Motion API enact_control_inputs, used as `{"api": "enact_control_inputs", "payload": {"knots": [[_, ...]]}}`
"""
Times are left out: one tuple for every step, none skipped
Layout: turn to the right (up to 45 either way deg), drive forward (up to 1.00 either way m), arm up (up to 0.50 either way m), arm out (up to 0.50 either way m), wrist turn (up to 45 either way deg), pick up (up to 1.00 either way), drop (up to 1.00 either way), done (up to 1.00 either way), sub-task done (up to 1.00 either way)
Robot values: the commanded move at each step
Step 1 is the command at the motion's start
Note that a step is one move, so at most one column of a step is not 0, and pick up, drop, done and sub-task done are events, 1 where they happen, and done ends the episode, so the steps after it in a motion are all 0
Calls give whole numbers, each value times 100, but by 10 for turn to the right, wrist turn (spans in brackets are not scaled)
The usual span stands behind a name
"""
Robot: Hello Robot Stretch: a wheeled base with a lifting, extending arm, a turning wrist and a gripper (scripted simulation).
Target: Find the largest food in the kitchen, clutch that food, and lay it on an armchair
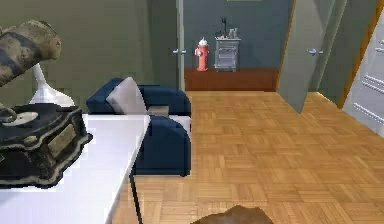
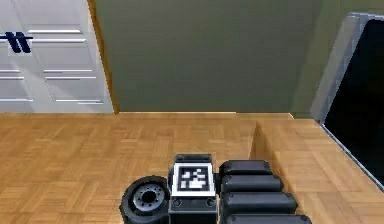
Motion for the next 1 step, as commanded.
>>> {"api": "enact_control_inputs", "payload": {"knots": [[0,100,0,0,0,0,0,0,0]]}}
